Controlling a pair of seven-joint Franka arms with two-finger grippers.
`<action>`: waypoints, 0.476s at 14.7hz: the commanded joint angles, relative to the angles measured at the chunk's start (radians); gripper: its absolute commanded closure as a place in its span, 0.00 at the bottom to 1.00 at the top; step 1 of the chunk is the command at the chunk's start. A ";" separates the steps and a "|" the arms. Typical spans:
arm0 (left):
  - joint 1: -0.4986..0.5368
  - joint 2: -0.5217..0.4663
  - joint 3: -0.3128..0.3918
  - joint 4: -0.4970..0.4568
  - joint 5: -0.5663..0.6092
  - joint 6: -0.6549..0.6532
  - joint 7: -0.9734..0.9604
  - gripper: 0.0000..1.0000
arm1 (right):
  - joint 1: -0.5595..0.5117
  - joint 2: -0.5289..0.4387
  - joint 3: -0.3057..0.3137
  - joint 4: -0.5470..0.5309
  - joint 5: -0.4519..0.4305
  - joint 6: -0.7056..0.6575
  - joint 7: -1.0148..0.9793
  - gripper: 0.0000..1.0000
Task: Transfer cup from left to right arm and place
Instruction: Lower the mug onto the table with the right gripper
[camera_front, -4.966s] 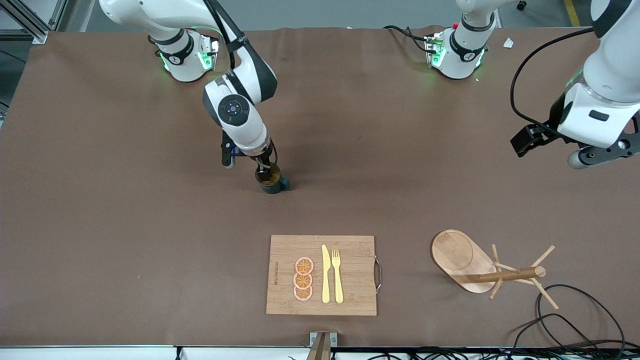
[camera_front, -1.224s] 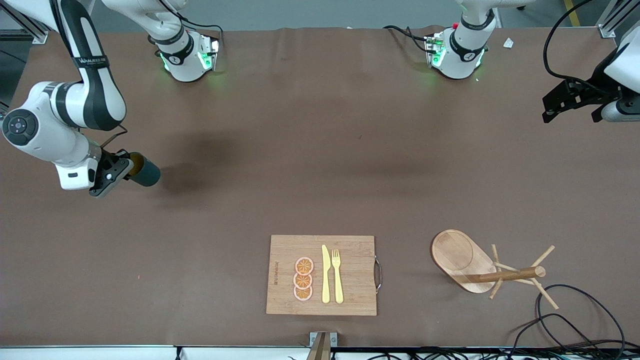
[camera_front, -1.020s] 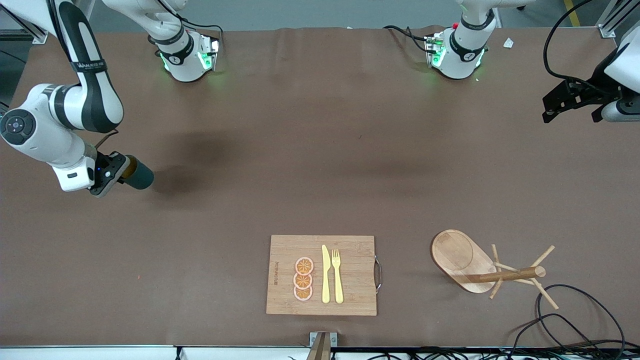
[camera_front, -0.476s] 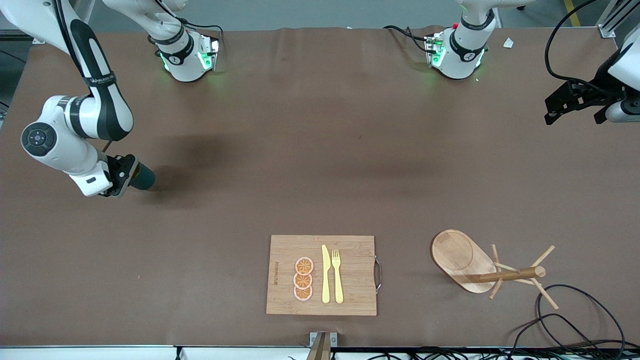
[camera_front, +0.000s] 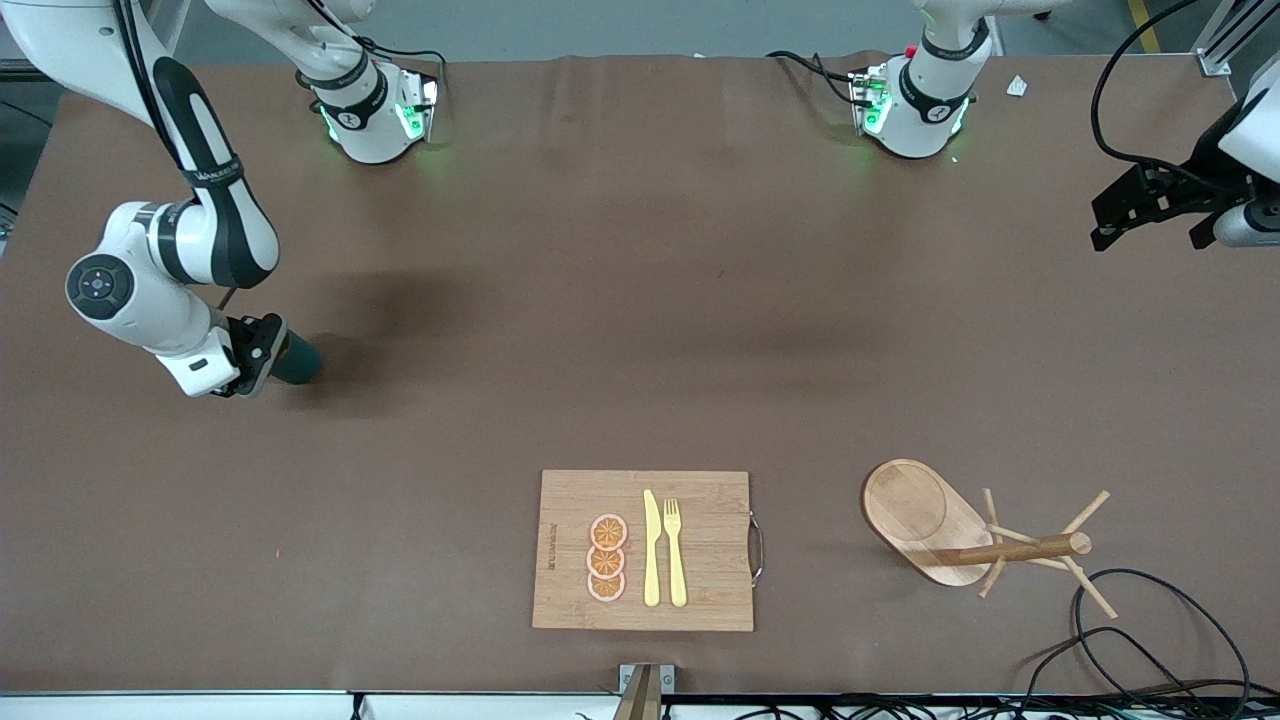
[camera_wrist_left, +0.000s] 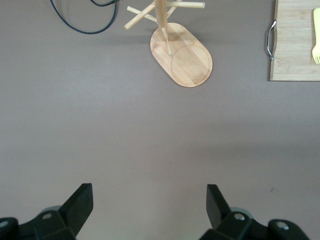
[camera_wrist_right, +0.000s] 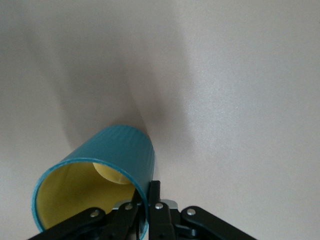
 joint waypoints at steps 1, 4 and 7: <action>0.002 -0.012 0.006 0.000 0.015 0.004 0.014 0.00 | -0.016 -0.002 0.011 -0.012 -0.021 0.016 -0.009 0.96; 0.002 -0.012 0.006 0.004 0.012 0.001 0.012 0.00 | -0.021 -0.003 0.011 -0.009 -0.014 0.007 0.003 0.05; 0.002 -0.012 0.006 0.003 0.012 -0.001 0.014 0.00 | -0.019 -0.020 0.011 0.023 0.000 -0.081 0.055 0.00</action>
